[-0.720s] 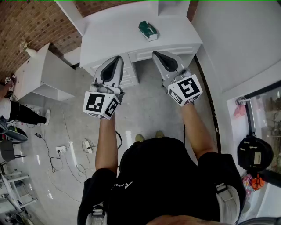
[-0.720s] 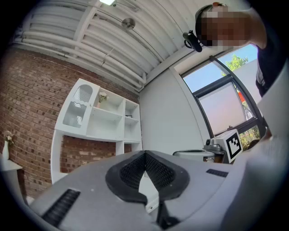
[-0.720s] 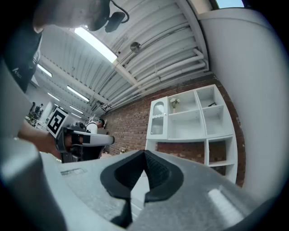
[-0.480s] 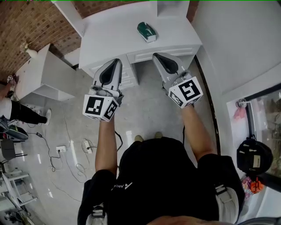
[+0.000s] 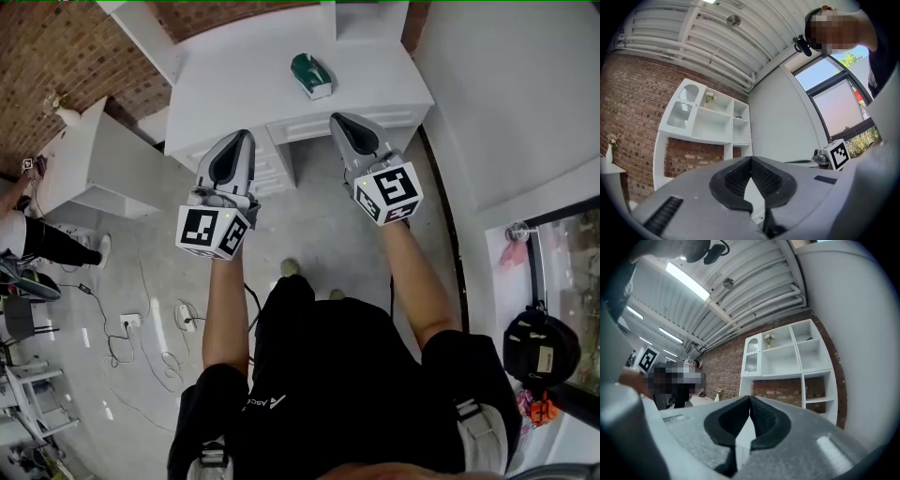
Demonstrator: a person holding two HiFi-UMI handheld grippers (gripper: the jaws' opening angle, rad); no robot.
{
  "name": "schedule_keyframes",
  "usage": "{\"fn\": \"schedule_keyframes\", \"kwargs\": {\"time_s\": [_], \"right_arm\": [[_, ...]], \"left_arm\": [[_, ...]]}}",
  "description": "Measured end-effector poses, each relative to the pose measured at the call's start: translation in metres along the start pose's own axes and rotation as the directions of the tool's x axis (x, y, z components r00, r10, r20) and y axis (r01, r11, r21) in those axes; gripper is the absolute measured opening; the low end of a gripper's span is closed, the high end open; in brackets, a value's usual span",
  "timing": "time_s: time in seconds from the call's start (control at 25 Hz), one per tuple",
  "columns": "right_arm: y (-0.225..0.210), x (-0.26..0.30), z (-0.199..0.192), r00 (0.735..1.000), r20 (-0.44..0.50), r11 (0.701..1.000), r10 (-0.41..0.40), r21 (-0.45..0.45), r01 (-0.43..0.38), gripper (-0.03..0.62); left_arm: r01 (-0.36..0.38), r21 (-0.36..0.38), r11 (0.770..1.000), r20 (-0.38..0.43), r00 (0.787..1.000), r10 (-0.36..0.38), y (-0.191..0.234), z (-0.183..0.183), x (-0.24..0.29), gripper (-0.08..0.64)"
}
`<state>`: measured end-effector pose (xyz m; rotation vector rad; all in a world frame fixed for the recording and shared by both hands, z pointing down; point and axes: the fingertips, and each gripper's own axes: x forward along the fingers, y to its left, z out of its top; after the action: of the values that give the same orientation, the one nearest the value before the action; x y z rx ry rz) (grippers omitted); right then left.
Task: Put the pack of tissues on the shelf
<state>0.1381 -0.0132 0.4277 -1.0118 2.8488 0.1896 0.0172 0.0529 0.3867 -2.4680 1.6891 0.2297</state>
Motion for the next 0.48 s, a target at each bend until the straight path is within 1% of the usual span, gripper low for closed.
{"fn": "schedule_keyframes", "kwargs": {"time_s": [0.04, 0.12, 0.24, 0.36, 0.48], "right_arm": [[-0.004, 0.008, -0.006, 1.0, -0.014, 1.0, -0.005, -0.003, 0.005, 0.005], [-0.012, 0.028, -0.019, 0.999, -0.045, 1.0, -0.012, -0.014, 0.011, 0.032], [-0.025, 0.066, -0.044, 0.994, -0.1, 0.999, -0.031, -0.04, 0.027, 0.042], [-0.041, 0.108, -0.07, 0.985, -0.161, 0.997, -0.063, -0.061, 0.053, 0.068], [-0.056, 0.152, -0.101, 0.969, -0.228, 0.995, -0.089, -0.07, 0.075, 0.103]], "left_arm": [[0.004, 0.002, 1.0, 0.004, 1.0, -0.004, 0.006, -0.003, 0.006, -0.003], [0.011, 0.007, 1.0, 0.012, 1.0, -0.011, 0.023, -0.011, 0.019, -0.003], [0.016, 0.008, 1.0, 0.023, 1.0, -0.017, 0.062, -0.024, 0.04, -0.003], [0.033, 0.013, 0.999, 0.027, 0.999, -0.033, 0.103, -0.04, 0.064, -0.003], [0.052, 0.01, 0.999, 0.025, 0.998, -0.053, 0.146, -0.058, 0.089, -0.003]]}}
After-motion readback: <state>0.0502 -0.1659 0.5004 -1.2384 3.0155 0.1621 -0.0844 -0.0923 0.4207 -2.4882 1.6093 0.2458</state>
